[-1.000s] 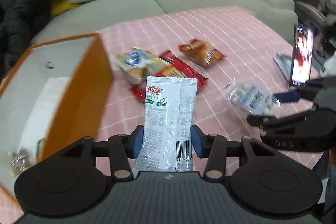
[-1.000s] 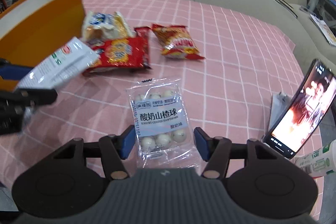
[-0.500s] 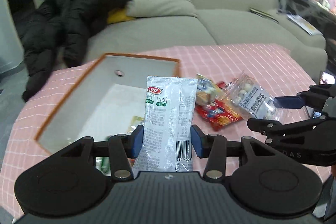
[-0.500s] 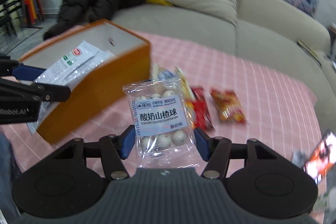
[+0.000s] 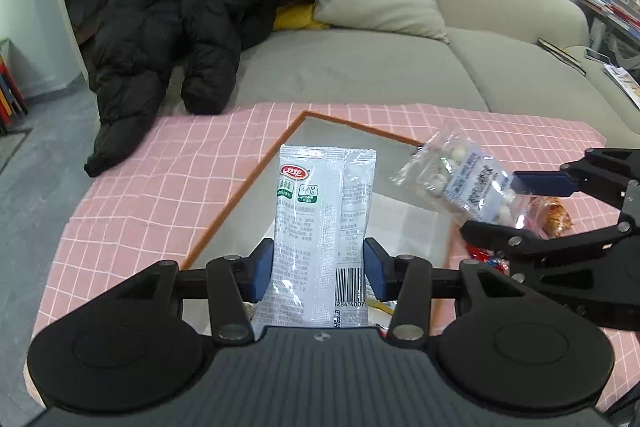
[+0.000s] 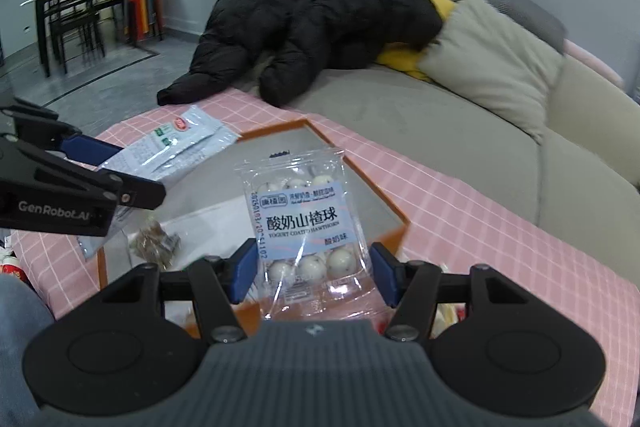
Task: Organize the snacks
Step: 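Carry both packets over the orange box and open both tools to drop them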
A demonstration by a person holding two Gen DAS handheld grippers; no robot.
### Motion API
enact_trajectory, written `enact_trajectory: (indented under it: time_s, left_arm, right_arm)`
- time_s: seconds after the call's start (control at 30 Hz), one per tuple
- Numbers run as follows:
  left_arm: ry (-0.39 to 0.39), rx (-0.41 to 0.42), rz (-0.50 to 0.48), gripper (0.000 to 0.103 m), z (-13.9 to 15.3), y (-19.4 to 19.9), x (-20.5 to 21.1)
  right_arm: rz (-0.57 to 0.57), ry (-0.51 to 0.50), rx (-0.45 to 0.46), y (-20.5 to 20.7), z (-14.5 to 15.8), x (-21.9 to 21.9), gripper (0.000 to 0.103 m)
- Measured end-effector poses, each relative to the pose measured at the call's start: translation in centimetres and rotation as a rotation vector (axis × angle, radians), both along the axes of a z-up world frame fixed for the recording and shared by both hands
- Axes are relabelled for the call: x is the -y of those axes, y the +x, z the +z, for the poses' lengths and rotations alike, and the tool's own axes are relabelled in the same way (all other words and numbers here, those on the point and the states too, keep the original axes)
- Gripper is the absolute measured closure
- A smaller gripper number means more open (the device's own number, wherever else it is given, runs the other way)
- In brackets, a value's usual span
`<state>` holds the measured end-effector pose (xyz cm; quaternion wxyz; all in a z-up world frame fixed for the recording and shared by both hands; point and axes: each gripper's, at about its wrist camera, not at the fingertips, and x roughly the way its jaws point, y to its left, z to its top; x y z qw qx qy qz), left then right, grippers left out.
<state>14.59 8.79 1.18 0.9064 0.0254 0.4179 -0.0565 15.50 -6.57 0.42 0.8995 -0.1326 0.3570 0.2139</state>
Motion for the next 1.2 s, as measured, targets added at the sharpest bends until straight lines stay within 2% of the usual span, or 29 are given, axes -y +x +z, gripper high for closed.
enact_trajectory:
  time_s: [0.1, 0.27, 0.4, 0.63, 0.93, 1.07, 1.13, 1.2]
  left_arm:
    - [0.029, -0.045, 0.023, 0.049, -1.3, 1.9, -1.0]
    - [0.067, -0.119, 0.051, 0.049, -3.9, 3.8, -1.8]
    - [0.086, -0.182, 0.055, 0.049, -5.9, 4.5, -2.1]
    - [0.09, -0.26, 0.072, 0.049, -8.8, 5.7, -2.6]
    - [0.126, -0.323, 0.072, 0.049, -10.6, 6.4, -2.7]
    - [0.117, -0.342, 0.084, 0.048, -11.0, 6.4, -2.9]
    - [0.108, -0.341, 0.09, 0.047, -11.0, 6.4, -3.0]
    - [0.112, -0.331, 0.088, 0.041, -10.7, 6.3, -3.1]
  right_arm:
    - [0.027, -0.024, -0.048, 2.6, -1.1, -2.2, 0.046]
    - [0.075, -0.12, -0.108, 5.2, -4.4, -5.3, 0.046]
    - [0.115, -0.199, -0.136, 6.3, -7.0, -6.9, 0.046]
    - [0.135, -0.244, -0.187, 7.1, -10.5, -7.6, 0.045]
    - [0.174, -0.292, -0.219, 7.6, -12.3, -8.5, 0.044]
    - [0.174, -0.308, -0.223, 7.6, -12.6, -8.7, 0.044]
    - [0.172, -0.308, -0.223, 7.6, -12.5, -8.7, 0.046]
    - [0.173, -0.305, -0.215, 7.5, -12.2, -8.7, 0.044]
